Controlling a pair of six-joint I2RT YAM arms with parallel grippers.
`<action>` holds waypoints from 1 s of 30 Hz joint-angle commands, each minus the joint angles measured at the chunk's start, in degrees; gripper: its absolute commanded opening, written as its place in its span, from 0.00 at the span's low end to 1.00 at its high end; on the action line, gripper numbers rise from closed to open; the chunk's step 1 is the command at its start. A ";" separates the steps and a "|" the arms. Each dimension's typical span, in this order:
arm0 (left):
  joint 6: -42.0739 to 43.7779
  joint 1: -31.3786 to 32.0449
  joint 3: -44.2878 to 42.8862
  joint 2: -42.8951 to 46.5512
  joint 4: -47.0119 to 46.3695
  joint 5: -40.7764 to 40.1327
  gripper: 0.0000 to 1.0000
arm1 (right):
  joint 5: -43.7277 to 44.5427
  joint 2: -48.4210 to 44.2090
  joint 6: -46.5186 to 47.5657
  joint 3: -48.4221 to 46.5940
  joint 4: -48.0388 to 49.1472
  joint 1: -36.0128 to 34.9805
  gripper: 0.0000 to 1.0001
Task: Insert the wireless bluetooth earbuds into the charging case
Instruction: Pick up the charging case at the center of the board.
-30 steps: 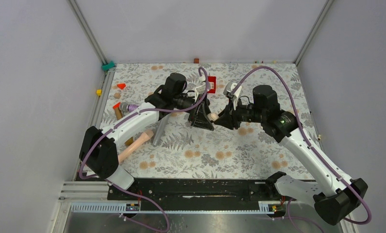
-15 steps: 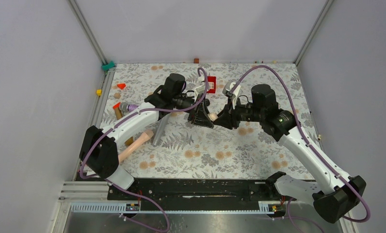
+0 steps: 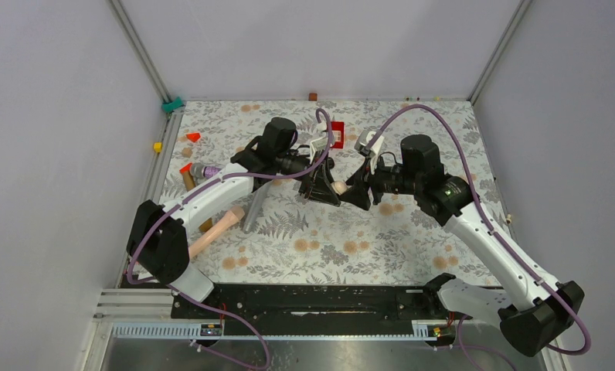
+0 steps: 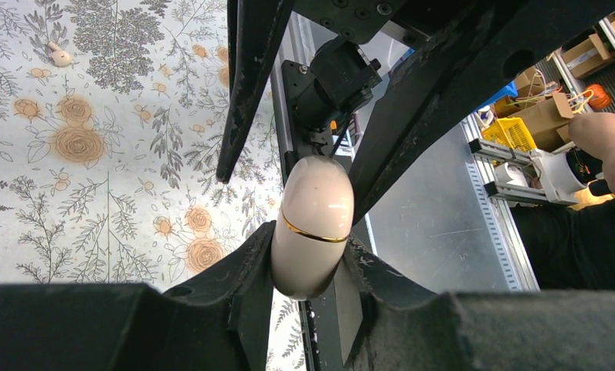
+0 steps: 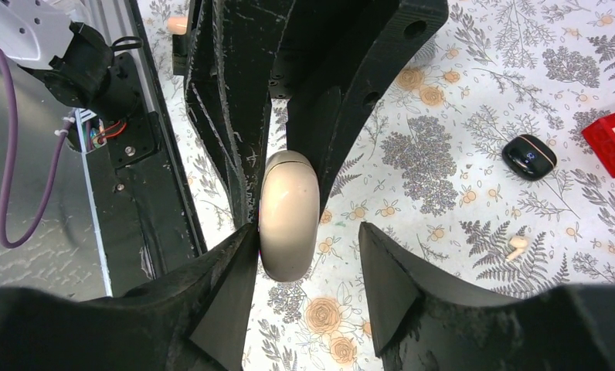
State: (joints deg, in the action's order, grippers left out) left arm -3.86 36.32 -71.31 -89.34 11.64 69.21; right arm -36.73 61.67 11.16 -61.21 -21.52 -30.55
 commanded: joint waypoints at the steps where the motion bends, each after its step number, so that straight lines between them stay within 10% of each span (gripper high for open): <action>1: 1.21 0.53 -0.76 0.78 -0.48 3.17 0.00 | 4.03 -1.61 1.67 -1.80 1.32 -0.04 0.58; 30: 3.49 1.06 -1.17 0.75 1.94 5.13 0.00 | -8.18 0.58 1.68 -1.37 -0.02 0.05 0.41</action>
State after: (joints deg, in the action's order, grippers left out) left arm -2.61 36.71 -71.31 -89.34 13.61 70.96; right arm -42.54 62.22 12.97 -61.21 -21.58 -30.63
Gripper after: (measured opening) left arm 0.300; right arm 0.455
